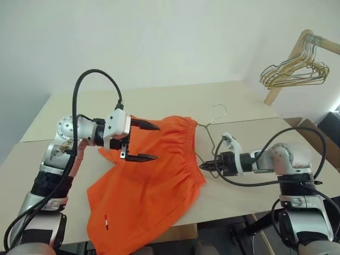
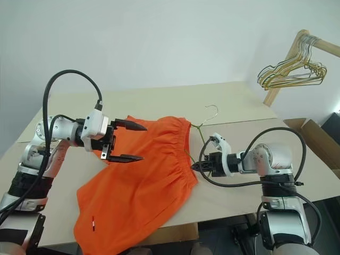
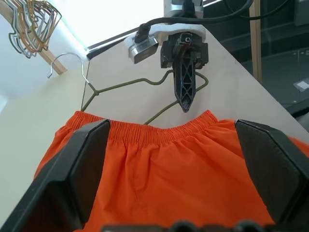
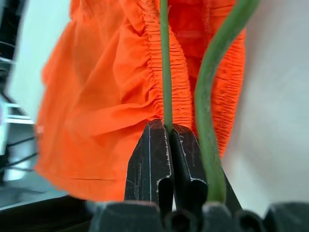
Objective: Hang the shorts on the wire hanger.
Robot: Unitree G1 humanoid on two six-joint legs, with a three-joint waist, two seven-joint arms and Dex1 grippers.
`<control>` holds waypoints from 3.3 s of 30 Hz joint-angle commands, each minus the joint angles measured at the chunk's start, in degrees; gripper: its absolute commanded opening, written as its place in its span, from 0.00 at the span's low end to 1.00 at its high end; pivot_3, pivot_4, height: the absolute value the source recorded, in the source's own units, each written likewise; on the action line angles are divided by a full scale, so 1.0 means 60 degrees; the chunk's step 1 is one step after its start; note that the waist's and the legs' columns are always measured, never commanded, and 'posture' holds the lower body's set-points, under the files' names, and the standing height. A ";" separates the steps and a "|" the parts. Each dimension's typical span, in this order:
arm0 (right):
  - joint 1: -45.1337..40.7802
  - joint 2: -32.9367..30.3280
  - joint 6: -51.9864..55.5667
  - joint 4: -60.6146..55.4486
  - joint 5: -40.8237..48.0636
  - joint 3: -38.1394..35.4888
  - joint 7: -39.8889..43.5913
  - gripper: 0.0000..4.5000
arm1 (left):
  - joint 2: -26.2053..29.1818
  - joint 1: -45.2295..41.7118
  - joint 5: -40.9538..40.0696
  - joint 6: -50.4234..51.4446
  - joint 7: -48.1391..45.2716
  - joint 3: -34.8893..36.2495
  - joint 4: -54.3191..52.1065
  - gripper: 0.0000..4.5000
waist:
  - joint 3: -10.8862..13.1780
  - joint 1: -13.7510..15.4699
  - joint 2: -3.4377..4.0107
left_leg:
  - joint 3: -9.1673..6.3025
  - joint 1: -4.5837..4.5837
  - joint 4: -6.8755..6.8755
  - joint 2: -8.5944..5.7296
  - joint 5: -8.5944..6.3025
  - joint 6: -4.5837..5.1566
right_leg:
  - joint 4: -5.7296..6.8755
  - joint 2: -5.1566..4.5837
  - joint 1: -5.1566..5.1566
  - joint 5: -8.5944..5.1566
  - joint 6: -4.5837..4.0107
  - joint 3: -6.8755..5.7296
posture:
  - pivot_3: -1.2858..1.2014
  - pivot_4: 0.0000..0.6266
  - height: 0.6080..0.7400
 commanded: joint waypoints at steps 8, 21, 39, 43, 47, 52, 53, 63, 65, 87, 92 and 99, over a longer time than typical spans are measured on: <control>-0.0771 -0.1443 -0.3419 -0.3825 -0.1738 0.3521 0.0158 0.00 | -0.0283 -0.4194 0.0732 -0.2023 -0.1166 0.0266 0.4448 0.99 | 0.0000 -0.0396 0.0000 | 0.0001 -0.0004 0.0007 -0.0001 -0.0002 0.0005 | -0.0010 0.0003 0.0003 -0.0001 0.0002 -0.0007 | 0.48 0.00 1.00; -0.1031 -0.1948 -0.4940 -0.4247 -0.3374 0.5052 0.0895 0.00 | 0.2055 -0.4918 -0.1041 -0.2571 -0.2063 -0.4064 0.4790 0.99 | 0.0005 -0.0745 0.0006 | -0.0006 -0.0008 0.0025 0.0008 -0.0011 0.0022 | 0.0010 0.0004 -0.0002 -0.0008 0.0013 0.0001 | 0.47 0.00 1.00; -0.1073 -0.1897 -0.4884 -0.3780 -0.3884 0.4935 0.1286 0.00 | 0.2932 -0.4498 -0.1393 -0.3194 -0.2063 -0.6068 0.4461 0.99 | 0.0007 -0.0746 0.0007 | -0.0002 -0.0011 0.0040 0.0006 -0.0015 0.0030 | 0.0014 0.0014 -0.0003 -0.0014 0.0019 0.0002 | 0.47 0.00 1.00; -0.1224 -0.1727 -0.4705 -0.3315 -0.3903 0.4759 0.1237 0.00 | 0.3504 -0.4067 -0.1761 -0.2983 -0.2063 -0.5939 0.3642 0.99 | 0.0007 -0.0745 0.0007 | -0.0002 -0.0009 0.0041 0.0007 -0.0014 0.0030 | 0.0020 0.0014 -0.0003 -0.0016 0.0017 0.0002 | 0.48 0.00 1.00; -0.1327 -0.1706 -0.4770 -0.3077 -0.3956 0.4695 0.1244 0.00 | 0.3858 -0.3625 -0.1986 -0.2650 -0.2063 -0.5780 0.2925 0.99 | 0.0008 -0.0724 0.0008 | -0.0004 -0.0011 0.0048 0.0007 -0.0014 0.0030 | 0.0027 0.0014 -0.0004 -0.0017 0.0017 0.0002 | 0.48 0.00 1.00; -0.1468 -0.1666 -0.4804 -0.2952 -0.3978 0.4661 0.1303 0.00 | 0.3512 -0.3299 -0.1556 -0.2477 -0.2063 -0.5129 0.2944 0.99 | 0.0008 -0.0692 0.0008 | -0.0003 -0.0011 0.0065 0.0004 -0.0016 0.0034 | 0.0029 0.0013 0.0004 -0.0021 0.0023 0.0000 | 0.48 0.00 1.00; -0.1471 -0.1668 -0.4812 -0.2949 -0.3981 0.4656 0.1317 0.00 | 0.3329 -0.3295 -0.1391 -0.2481 -0.2063 -0.4906 0.3063 0.99 | 0.0008 -0.0684 0.0007 | -0.0003 -0.0010 0.0069 0.0003 -0.0017 0.0035 | 0.0030 0.0011 0.0007 -0.0021 0.0024 -0.0001 | 0.48 0.00 1.00; -0.1602 -0.1687 -0.4787 -0.3127 -0.3943 0.4654 0.1476 0.00 | 0.1990 -0.2994 0.0334 -0.2525 -0.2063 -0.3855 0.3585 0.99 | 0.0008 -0.0774 0.0008 | 0.0001 -0.0010 0.0075 0.0004 -0.0016 0.0033 | 0.0036 0.0017 -0.0001 -0.0023 0.0020 0.0004 | 0.48 0.00 1.00; -0.1655 -0.1695 -0.4789 -0.3124 -0.3943 0.4647 0.1504 0.00 | 0.1677 -0.2952 0.0932 -0.2750 -0.1983 -0.3703 0.3801 0.99 | 0.0007 -0.0750 0.0008 | 0.0000 -0.0010 0.0076 0.0005 -0.0016 0.0034 | 0.0038 0.0016 -0.0001 -0.0023 0.0020 0.0004 | 0.48 0.00 1.00; -0.1690 -0.1932 -0.4239 -0.3508 -0.3719 0.4337 0.1638 0.00 | 0.0269 -0.3101 0.3135 -0.3427 -0.1618 -0.2471 0.5133 0.31 | 0.0007 -0.0782 0.0007 | -0.0001 -0.0022 0.0082 0.0003 -0.0017 0.0035 | 0.0039 0.0003 -0.0006 -0.0023 0.0019 0.0002 | 0.46 0.00 1.00; -0.1796 -0.1952 -0.3923 -0.3469 -0.3327 0.4006 0.1672 0.00 | 0.0308 -0.3029 0.3207 -0.3377 -0.1678 -0.2299 0.5160 0.27 | 0.0007 -0.0846 0.0007 | -0.0003 -0.0023 0.0082 0.0002 -0.0017 0.0035 | 0.0037 -0.0001 -0.0005 -0.0022 0.0019 0.0001 | 0.46 0.00 1.00; -0.1605 -0.1984 -0.4185 -0.3526 -0.2844 0.3491 0.1682 0.06 | 0.0339 -0.3013 0.3328 -0.3354 -0.1567 -0.2172 0.5224 0.24 | 0.0007 -0.0970 0.0007 | -0.0006 -0.0023 0.0081 0.0003 -0.0018 0.0035 | 0.0039 -0.0003 -0.0005 -0.0022 0.0020 0.0001 | 0.46 0.00 1.00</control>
